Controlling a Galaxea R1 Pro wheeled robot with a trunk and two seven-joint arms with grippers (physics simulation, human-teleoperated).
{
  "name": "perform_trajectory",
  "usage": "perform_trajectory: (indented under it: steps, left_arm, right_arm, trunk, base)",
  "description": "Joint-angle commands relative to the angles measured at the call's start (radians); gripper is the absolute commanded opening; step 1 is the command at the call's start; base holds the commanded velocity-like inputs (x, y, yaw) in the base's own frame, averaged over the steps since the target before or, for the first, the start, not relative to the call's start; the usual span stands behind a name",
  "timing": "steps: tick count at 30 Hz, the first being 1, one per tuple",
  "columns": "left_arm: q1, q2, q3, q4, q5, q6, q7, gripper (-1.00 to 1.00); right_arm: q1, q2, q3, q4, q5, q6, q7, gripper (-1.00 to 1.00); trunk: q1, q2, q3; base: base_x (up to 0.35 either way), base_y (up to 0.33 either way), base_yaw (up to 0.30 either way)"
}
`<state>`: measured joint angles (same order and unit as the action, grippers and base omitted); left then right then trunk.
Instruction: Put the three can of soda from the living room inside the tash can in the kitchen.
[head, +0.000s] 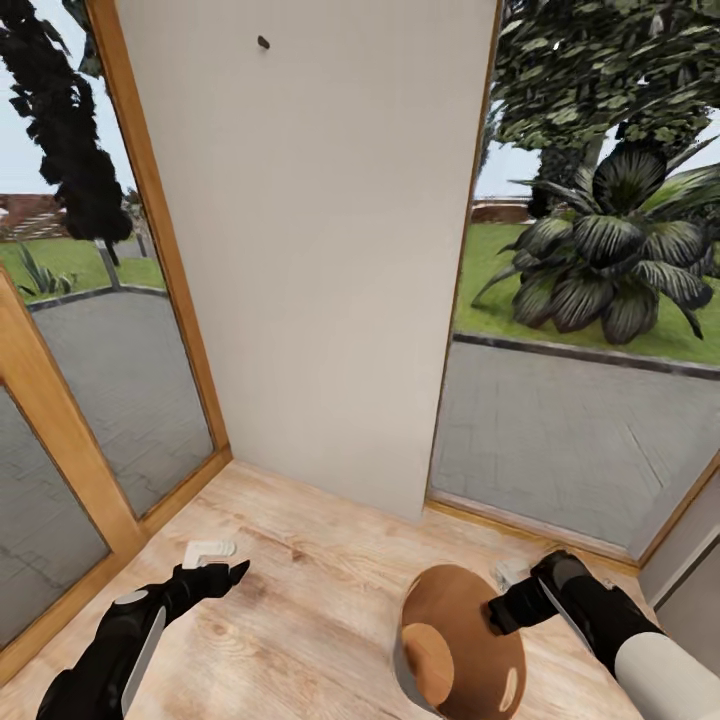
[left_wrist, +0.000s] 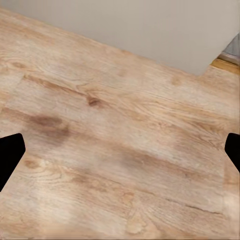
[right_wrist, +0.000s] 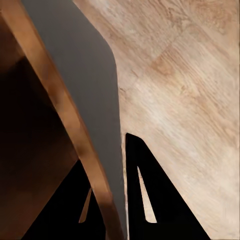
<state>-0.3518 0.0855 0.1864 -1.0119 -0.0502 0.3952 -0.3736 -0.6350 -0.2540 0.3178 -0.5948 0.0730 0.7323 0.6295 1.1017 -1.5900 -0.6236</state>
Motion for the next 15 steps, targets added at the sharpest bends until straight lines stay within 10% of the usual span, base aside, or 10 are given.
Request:
perform_trajectory:
  steps: [1, 15]
  left_arm:
    - [0.007, 0.0, 0.0, 0.015, 0.001, -0.008, 0.0, 1.0]
    - [0.022, -0.001, -0.002, 0.032, 0.001, -0.09, 0.003, 1.0]
  right_arm:
    - [0.01, -0.006, -0.003, 0.003, -0.047, 0.014, 0.006, -1.0]
    - [0.017, 0.027, 0.001, 0.011, -0.054, 0.034, -0.115, -1.0]
  trunk:
    - [0.0, 0.0, 0.0]
    - [0.0, 0.0, 0.001]
  base:
    - [0.0, 0.0, 0.0]
    - [0.0, 0.0, 0.0]
